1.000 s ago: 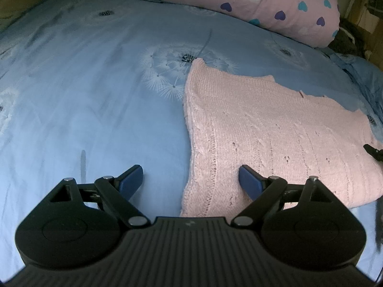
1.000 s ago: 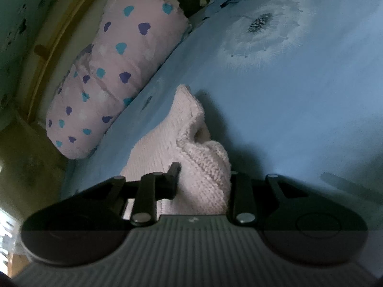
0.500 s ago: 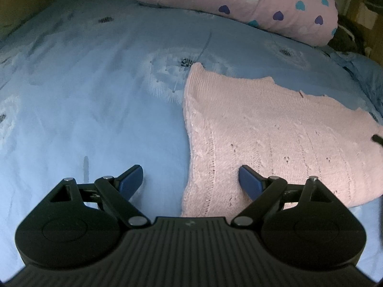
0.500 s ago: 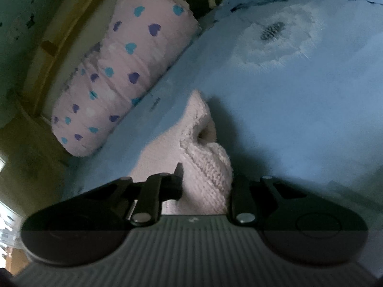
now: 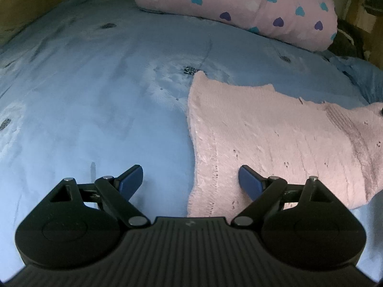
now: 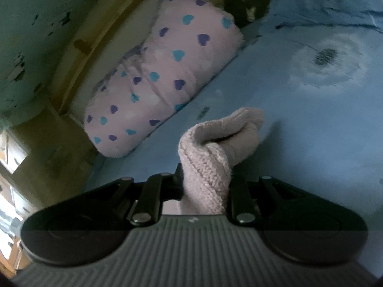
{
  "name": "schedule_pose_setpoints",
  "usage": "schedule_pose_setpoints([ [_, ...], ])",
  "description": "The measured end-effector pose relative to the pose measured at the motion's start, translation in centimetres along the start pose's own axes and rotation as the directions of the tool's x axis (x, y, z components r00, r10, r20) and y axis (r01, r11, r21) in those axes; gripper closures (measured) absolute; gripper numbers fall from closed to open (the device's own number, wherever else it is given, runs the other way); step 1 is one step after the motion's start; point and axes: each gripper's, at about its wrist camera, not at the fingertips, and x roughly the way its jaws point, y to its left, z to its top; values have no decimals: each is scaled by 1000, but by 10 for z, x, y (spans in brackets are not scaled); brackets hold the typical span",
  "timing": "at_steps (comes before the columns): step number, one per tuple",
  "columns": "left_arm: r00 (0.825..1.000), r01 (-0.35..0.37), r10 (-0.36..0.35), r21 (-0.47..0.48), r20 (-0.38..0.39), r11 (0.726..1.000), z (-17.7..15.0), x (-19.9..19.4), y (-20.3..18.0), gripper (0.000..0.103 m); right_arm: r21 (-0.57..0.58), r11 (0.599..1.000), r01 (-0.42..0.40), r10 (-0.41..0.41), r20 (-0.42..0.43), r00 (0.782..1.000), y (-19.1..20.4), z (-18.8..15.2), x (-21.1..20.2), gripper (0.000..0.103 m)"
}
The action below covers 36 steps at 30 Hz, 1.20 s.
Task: Fold small clothes
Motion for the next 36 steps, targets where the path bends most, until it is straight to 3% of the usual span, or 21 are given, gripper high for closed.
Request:
schedule_pose_setpoints([
  [11, 1000, -9, 11, -50, 21, 999, 5, -9, 16, 13, -218, 975, -45, 46, 2, 999, 103, -22, 22, 82],
  [18, 999, -40, 43, -83, 24, 996, 7, -11, 32, 13, -392, 920, -26, 7, -49, 999, 161, -81, 57, 87],
  [23, 999, -46, 49, -109, 23, 993, 6, -14, 43, 13, -436, 899, -28, -50, -165, 985, 160, -124, 88, 87],
  [28, 998, -49, 53, -122, 25, 991, 6, -16, 46, 13, -481, 875, -53, -57, -211, 976, 154, -143, 87, 88],
  [36, 999, -31, 36, -105, 39, 994, 2, -20, 39, 13, -646, 755, -109, -81, -257, 963, 159, -166, 74, 88],
])
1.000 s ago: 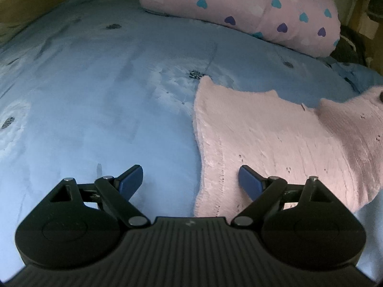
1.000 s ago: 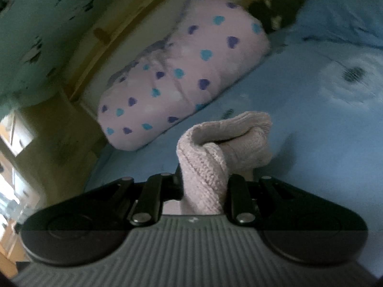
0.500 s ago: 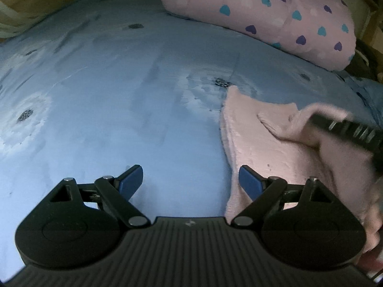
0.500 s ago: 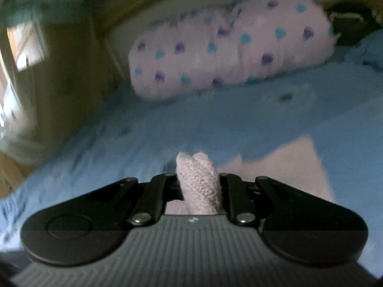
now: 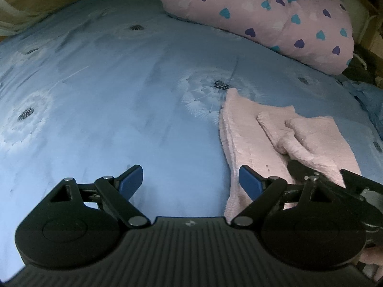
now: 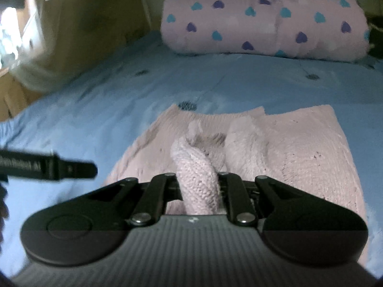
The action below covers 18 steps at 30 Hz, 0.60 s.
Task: Fold small clothes
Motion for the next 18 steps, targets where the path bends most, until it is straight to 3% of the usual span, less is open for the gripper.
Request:
schedule_pose_setpoints([
  [3, 1000, 21, -20, -19, 12, 1000, 0, -1, 1, 13, -16, 1000, 13, -13, -16, 1000, 3, 3, 6, 88],
  [8, 992, 124, -121, -107, 37, 986, 11, 3, -3, 13, 75, 997, -13, 15, -24, 1000, -6, 9, 5, 88],
  [14, 990, 135, -136, 11, 45, 991, 34, 13, -49, 15, 87, 993, -76, 74, 32, 997, -16, -2, -7, 86],
  [18, 988, 155, -155, 43, 5, 987, 52, 43, -76, 17, 57, 998, -36, 31, 82, 996, -11, -8, -21, 78],
])
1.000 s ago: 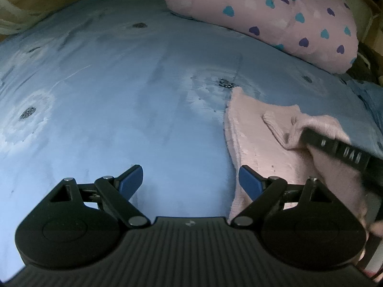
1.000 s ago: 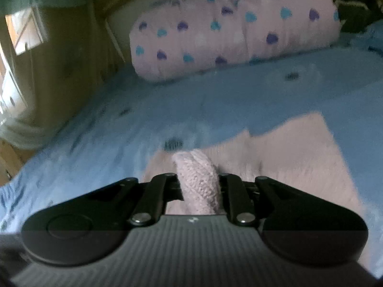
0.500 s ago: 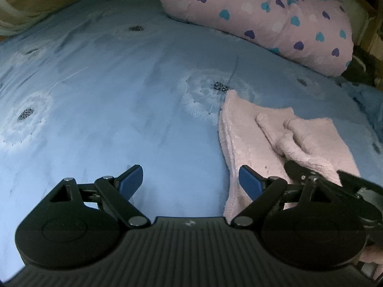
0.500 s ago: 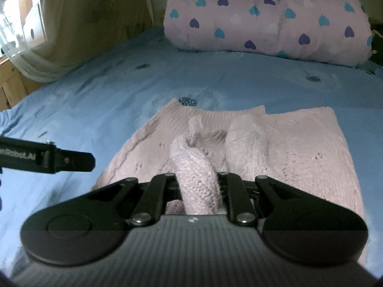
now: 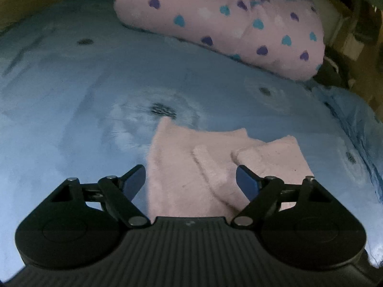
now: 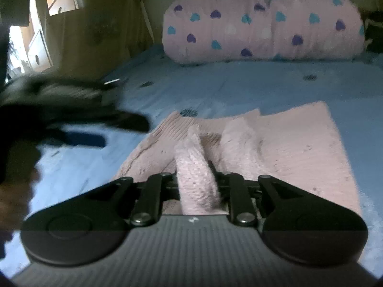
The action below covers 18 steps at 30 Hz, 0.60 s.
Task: Fold small clothes
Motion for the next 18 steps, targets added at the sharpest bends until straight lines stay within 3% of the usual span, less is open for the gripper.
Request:
schedule_pose_setpoints([
  [1, 1000, -2, 2, 1, -9, 1000, 2, 9, -3, 17, -19, 1000, 16, -15, 14, 1000, 3, -1, -6, 75],
  [3, 999, -22, 22, 7, -33, 1000, 4, 27, -9, 17, -45, 999, 32, -30, 41, 999, 6, -5, -17, 56],
  [5, 998, -30, 31, 4, -56, 1000, 6, 42, -15, 17, -58, 997, 46, -42, 70, 997, 6, -9, -29, 44],
  [10, 997, 4, -3, 4, -79, 1000, 4, 63, -26, 18, -146, 987, 71, -55, 111, 992, 5, -24, -39, 43],
  [13, 996, 18, -17, 5, -85, 1000, 5, 71, -32, 36, -204, 974, 96, -71, 125, 990, 9, -30, -33, 43],
  [14, 996, 16, -16, -5, -89, 1000, 5, 74, -32, 48, -213, 972, 100, -73, 130, 989, 10, -31, -33, 43],
  [15, 996, 4, -4, -6, -91, 1000, 6, 75, -32, 65, -221, 970, 103, -74, 135, 988, 10, -32, -32, 43],
  [18, 996, 8, -9, -10, -93, 1000, 7, 77, -28, 81, -232, 967, 105, -72, 143, 987, 11, -33, -32, 48],
])
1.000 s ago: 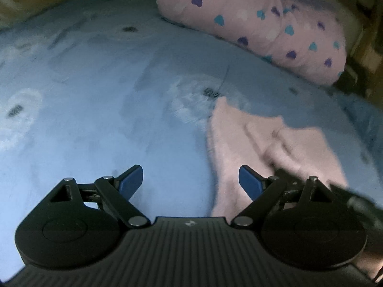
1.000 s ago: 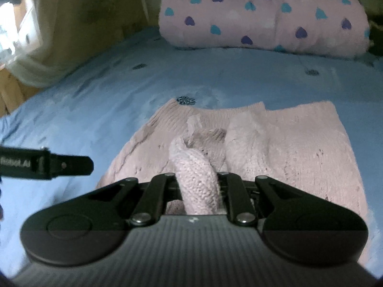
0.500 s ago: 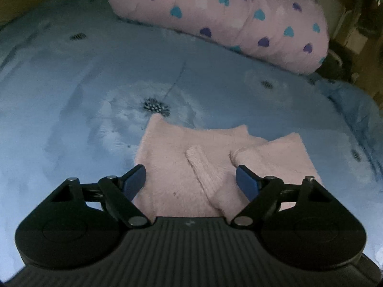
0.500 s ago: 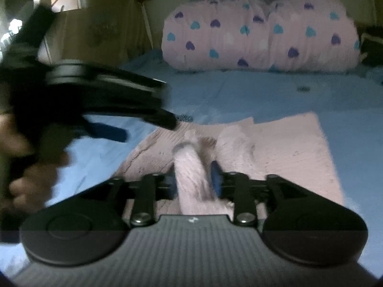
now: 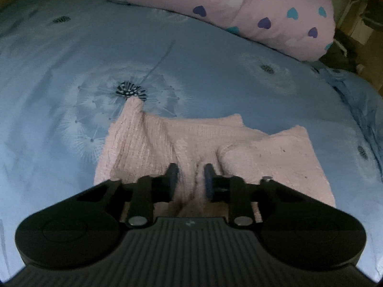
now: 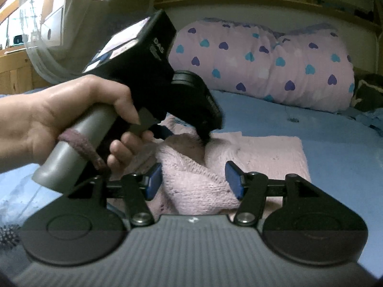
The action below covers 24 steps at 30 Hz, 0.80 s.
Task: Fold small clothes
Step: 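Grasp the folded bundle edge with the right gripper while the left gripper presses it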
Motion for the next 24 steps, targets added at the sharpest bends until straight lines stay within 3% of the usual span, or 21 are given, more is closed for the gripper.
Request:
schedule_pose_setpoints([
  [1, 1000, 11, -11, 8, 2, 1000, 0, -1, 0, 82, 3, 1000, -7, 7, 0, 1000, -1, 0, 0, 54],
  [3, 1000, 17, -18, 34, 10, 999, 1, -6, 0, 85, 15, 1000, -13, 13, 0, 1000, -2, -1, -1, 81],
  [5, 999, 29, -31, 67, 24, 997, 4, -12, -3, 85, 46, 998, -36, 36, -1, 999, -5, 0, -3, 87],
  [13, 995, 44, -56, 134, 88, 990, 28, -42, -7, 86, 221, 966, -134, 123, 62, 990, -8, 7, -11, 91],
  [19, 999, 47, -45, 111, -25, 993, 30, -27, 13, 85, 262, 951, -163, 152, 59, 987, 0, 12, 2, 92],
  [24, 995, 103, -104, 46, 11, 994, 25, -37, 31, 81, 299, 943, -148, 145, 32, 989, -7, 3, 6, 92],
])
